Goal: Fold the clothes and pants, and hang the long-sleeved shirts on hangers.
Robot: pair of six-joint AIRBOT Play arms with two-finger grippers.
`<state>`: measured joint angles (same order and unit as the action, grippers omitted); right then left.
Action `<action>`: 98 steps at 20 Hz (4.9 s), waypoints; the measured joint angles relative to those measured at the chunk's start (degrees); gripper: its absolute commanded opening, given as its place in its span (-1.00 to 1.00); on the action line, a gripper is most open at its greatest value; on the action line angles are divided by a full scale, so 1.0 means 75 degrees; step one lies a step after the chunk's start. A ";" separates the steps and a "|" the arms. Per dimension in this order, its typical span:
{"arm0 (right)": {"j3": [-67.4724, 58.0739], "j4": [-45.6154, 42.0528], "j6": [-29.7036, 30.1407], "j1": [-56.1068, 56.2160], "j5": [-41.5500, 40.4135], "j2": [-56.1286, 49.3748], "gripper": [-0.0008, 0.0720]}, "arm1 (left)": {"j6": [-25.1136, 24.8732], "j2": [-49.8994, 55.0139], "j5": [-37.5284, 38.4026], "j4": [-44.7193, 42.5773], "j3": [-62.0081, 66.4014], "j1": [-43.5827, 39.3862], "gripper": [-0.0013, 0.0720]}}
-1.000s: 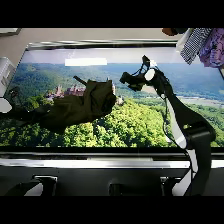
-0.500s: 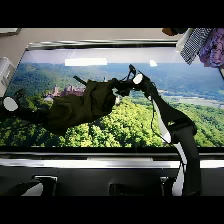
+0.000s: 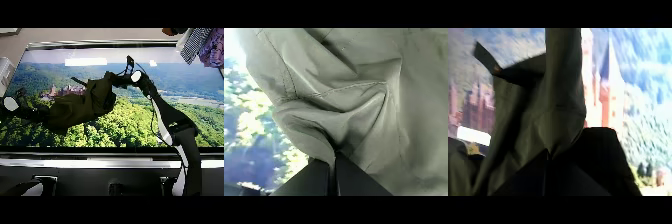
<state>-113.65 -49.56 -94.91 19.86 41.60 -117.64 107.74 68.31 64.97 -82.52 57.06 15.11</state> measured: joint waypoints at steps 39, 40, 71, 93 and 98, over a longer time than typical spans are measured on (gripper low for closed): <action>0.0017 -0.2917 -0.3646 -0.0044 0.0597 0.0863 0.38 | -0.0976 0.2040 -0.1011 0.1478 0.2043 -0.0562 -0.93; 0.0015 -0.2809 -0.3704 -0.0128 0.0522 0.0842 0.43 | -0.0982 0.2183 -0.1174 0.1475 0.2017 -0.0560 -0.93; 0.4911 -0.0041 0.2716 -0.1504 0.3993 0.2107 0.30 | -0.1396 0.2500 -0.1550 0.1343 0.2002 -0.0554 -0.93; 0.2888 -0.2419 -0.0303 -0.3806 0.3229 0.3045 -0.89 | -0.0903 0.2570 0.0455 0.0644 0.1647 -0.1387 -0.93; 0.2824 -0.2436 -0.0679 -0.3354 0.2734 0.2369 -0.40 | -0.0364 0.2588 -0.0172 0.0612 0.1463 -0.2189 -0.93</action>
<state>-92.47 -67.83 -100.01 -5.30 62.11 -99.88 105.01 87.72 63.68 -77.93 68.03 -1.30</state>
